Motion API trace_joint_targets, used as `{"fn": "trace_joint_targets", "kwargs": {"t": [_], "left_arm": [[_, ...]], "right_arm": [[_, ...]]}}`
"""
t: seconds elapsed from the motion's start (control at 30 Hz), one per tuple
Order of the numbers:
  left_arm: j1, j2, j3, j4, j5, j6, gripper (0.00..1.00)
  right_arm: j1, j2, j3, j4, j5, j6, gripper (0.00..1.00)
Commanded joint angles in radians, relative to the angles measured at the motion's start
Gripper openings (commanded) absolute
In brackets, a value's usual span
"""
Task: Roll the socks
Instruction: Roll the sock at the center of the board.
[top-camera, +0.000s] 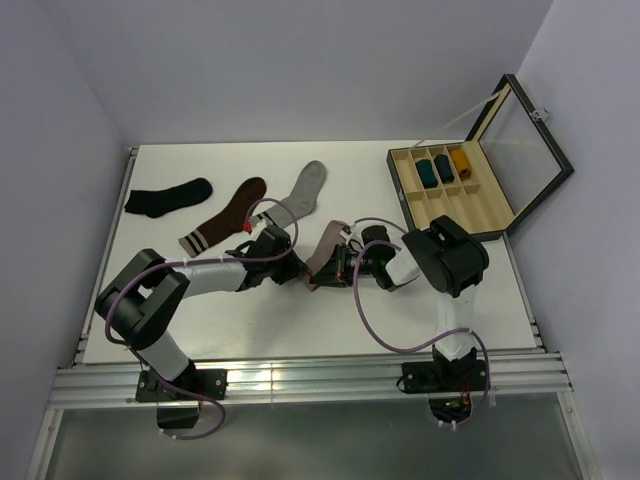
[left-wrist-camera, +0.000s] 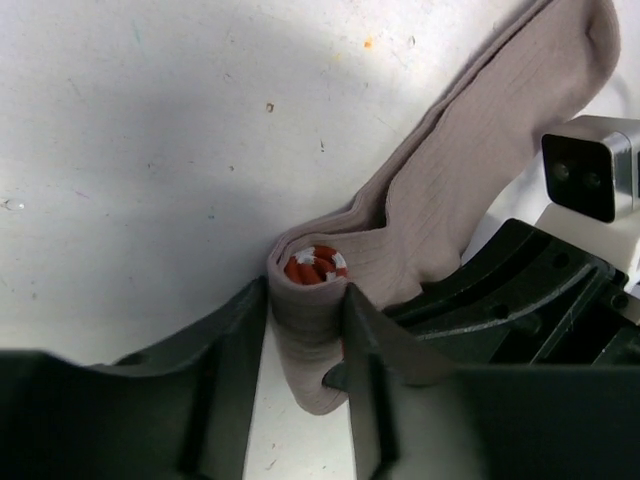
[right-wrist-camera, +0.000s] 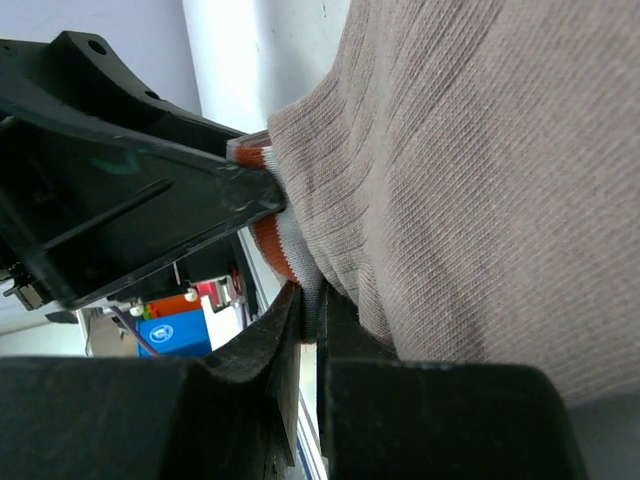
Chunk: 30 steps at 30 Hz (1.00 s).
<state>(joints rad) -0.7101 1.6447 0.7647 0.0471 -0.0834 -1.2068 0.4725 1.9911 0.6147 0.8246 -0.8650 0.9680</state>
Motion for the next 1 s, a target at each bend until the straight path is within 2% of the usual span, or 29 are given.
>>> {"fn": "trace_joint_targets", "kwargs": {"t": [0.0,0.03,0.1,0.13,0.27,0.33,0.43,0.67,0.97], "left_arm": [[-0.005,0.024,0.025,-0.03,-0.004,0.01,0.38],[-0.005,0.026,0.027,-0.035,-0.006,0.01,0.31],[-0.005,0.033,0.033,-0.044,-0.009,0.015,0.24],[-0.005,0.035,0.036,-0.044,-0.01,0.018,0.17],[-0.005,0.044,0.065,-0.105,-0.022,0.044,0.07],[-0.006,0.049,0.09,-0.138,-0.03,0.055,0.04],[-0.008,0.06,0.125,-0.19,-0.035,0.075,0.02],[-0.008,0.081,0.18,-0.266,-0.027,0.096,0.02],[-0.006,0.09,0.194,-0.279,-0.016,0.093,0.02]], "right_arm": [[-0.002,-0.02,0.013,-0.136,0.041,-0.066,0.08],[-0.002,-0.026,0.014,-0.145,0.043,-0.08,0.09],[0.0,-0.06,0.02,-0.183,0.063,-0.107,0.12],[0.002,-0.078,0.02,-0.199,0.072,-0.141,0.17],[0.015,-0.224,0.01,-0.33,0.182,-0.259,0.33],[0.038,-0.29,0.003,-0.381,0.301,-0.349,0.41],[0.106,-0.42,-0.001,-0.472,0.505,-0.467,0.47],[0.288,-0.518,-0.004,-0.484,0.809,-0.606,0.5],[0.386,-0.445,0.037,-0.486,0.886,-0.672,0.5]]}}
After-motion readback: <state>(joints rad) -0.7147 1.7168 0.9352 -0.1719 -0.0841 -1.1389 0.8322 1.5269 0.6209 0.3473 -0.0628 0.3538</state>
